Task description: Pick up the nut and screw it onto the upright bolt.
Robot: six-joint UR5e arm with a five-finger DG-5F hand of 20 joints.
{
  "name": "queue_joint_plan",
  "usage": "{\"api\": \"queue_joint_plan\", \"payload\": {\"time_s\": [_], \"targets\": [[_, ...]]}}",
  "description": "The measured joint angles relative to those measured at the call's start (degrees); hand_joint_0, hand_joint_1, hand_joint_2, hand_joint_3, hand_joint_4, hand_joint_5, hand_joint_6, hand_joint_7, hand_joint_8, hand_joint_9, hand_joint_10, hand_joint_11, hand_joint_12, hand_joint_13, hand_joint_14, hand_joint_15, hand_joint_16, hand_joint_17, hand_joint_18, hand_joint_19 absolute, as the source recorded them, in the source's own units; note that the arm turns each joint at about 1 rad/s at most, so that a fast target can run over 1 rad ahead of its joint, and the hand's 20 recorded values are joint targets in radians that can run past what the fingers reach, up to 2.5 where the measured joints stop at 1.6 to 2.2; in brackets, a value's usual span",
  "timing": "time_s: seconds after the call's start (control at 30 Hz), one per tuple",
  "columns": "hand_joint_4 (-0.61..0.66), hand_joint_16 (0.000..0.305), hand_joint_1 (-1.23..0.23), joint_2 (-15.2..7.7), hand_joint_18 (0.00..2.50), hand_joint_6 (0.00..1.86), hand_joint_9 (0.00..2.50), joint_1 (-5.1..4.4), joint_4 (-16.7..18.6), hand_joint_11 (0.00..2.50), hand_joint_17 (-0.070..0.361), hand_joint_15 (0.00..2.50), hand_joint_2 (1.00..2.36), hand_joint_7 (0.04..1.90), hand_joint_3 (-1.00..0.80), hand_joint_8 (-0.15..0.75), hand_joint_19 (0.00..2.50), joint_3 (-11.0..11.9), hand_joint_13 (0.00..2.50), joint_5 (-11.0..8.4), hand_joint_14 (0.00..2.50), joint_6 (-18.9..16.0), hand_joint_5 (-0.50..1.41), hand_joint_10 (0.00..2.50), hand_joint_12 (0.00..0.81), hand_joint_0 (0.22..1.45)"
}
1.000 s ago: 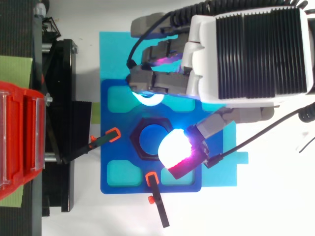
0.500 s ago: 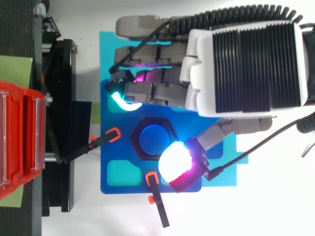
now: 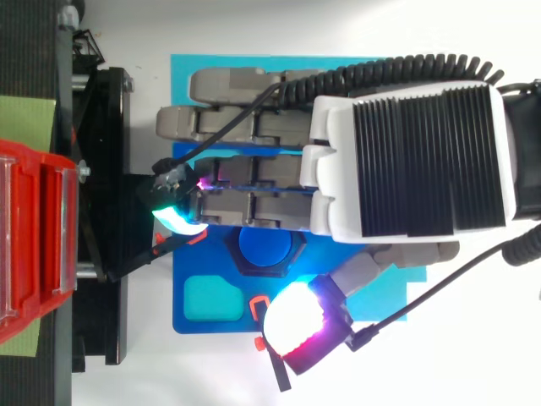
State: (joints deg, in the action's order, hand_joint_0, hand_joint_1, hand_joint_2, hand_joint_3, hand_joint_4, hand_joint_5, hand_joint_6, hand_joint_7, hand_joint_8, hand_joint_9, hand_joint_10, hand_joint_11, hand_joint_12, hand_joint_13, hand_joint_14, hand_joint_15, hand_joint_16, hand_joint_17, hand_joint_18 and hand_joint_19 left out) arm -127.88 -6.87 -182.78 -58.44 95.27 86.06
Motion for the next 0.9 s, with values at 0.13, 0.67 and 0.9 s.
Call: {"api": "queue_joint_plan", "payload": {"time_s": [0.13, 0.67, 0.9], "targets": [[0.14, 0.037, -0.06, -0.01, 0.0, 0.5, 0.0, -0.1, 0.0, 0.0, 0.084, 0.0, 1.0, 0.59, -0.5, 0.118, 0.0, -0.01, 0.0, -0.06, 0.0, -0.01, -0.19, 0.0, 0.287, 0.45], [0.19, 0.035, -0.11, -0.01, 0.0, 0.5, 0.08, -0.24, -0.16, 0.0, 0.079, 0.0, 1.0, 0.7, -0.5, 0.172, 0.0, -0.91, 0.0, -0.08, 0.0, -0.1, -0.16, 0.0, 0.28, 0.47], [0.23, 0.033, -0.14, -0.01, 0.0, 0.5, 0.14, -0.25, -0.25, 0.0, 0.074, 0.0, 1.0, 0.85, -0.5, 0.188, 0.0, -1.01, 0.0, -0.08, 0.0, -0.1, -0.13, 0.0, 0.274, 0.48]]}}
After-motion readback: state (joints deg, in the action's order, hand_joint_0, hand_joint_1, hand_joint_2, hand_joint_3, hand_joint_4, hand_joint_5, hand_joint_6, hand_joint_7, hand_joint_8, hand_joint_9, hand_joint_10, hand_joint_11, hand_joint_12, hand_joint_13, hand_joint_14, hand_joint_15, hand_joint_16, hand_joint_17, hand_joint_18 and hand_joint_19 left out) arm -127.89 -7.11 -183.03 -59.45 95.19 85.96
